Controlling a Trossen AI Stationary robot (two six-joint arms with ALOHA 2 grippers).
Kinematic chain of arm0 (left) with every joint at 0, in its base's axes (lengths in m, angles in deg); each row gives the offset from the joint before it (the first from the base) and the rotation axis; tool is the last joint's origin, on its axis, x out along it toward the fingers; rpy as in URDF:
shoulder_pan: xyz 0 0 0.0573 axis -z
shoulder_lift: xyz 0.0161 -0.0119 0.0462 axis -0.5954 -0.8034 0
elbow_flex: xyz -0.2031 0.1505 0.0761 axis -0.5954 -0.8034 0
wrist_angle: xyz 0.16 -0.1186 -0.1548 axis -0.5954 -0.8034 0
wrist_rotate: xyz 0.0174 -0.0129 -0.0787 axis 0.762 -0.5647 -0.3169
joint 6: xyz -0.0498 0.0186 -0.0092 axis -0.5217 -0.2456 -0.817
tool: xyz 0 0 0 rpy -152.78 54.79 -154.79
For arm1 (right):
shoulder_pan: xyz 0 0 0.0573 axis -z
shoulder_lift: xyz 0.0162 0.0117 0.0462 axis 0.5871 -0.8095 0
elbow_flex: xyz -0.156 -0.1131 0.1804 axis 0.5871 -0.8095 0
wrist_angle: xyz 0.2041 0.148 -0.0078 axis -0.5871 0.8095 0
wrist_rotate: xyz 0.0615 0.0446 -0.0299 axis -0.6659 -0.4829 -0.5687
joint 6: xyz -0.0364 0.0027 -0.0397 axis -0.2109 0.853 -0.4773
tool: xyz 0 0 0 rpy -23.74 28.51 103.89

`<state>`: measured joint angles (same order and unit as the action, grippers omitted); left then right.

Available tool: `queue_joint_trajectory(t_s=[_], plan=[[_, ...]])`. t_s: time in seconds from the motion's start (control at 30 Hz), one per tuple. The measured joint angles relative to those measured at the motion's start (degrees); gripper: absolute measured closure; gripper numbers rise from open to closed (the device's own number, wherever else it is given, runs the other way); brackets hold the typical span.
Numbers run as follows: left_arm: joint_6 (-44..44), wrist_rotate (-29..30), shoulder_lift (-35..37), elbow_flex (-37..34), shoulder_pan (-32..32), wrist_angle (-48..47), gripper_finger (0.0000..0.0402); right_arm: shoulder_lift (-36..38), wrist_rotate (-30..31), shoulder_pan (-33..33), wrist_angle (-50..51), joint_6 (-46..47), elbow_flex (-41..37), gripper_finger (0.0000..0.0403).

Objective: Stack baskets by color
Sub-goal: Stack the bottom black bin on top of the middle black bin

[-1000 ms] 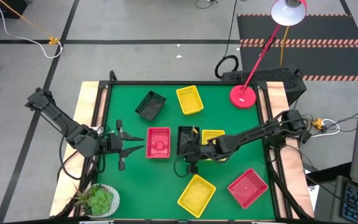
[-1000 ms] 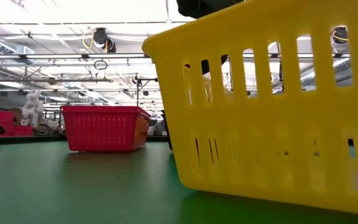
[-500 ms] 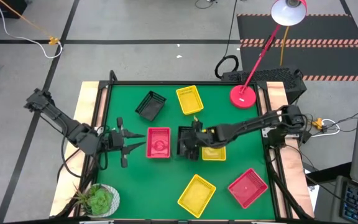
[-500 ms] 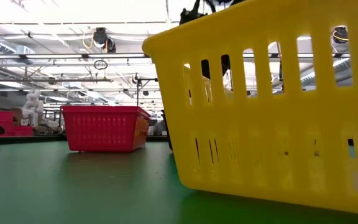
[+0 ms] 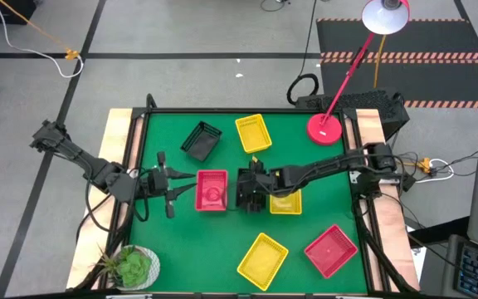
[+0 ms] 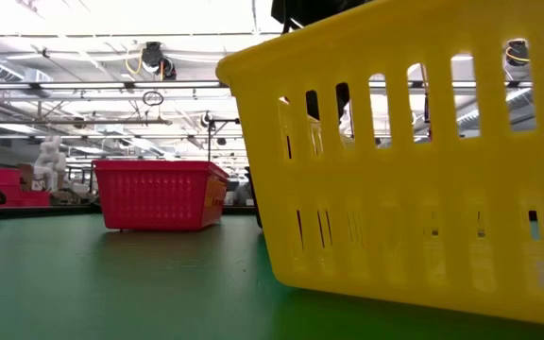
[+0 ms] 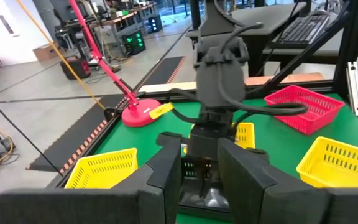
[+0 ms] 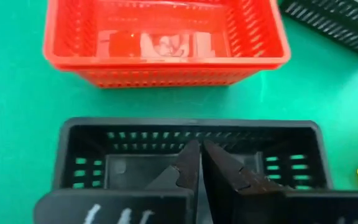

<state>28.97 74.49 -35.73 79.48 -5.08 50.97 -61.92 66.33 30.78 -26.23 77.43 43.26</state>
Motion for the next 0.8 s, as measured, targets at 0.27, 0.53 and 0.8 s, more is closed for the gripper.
queue_joint_trajectory(t_s=[0.27, 0.53, 0.8], plan=[[0.2, -0.04, 0.0, 0.0, 0.0, 0.0, 0.0295, -2.33, -0.09, 1.3, -2.04, -1.94, 0.01, 0.0392], [0.19, -0.17, 0.0, 0.0, 0.0, -0.44, 0.0295, -4.24, -0.09, 1.68, -3.07, -2.31, -0.04, 0.0392], [0.48, -0.17, 0.0, 0.0, 0.0, -0.87, 0.0295, -4.24, -0.12, 1.66, -3.39, -3.21, -0.04, 0.0392]])
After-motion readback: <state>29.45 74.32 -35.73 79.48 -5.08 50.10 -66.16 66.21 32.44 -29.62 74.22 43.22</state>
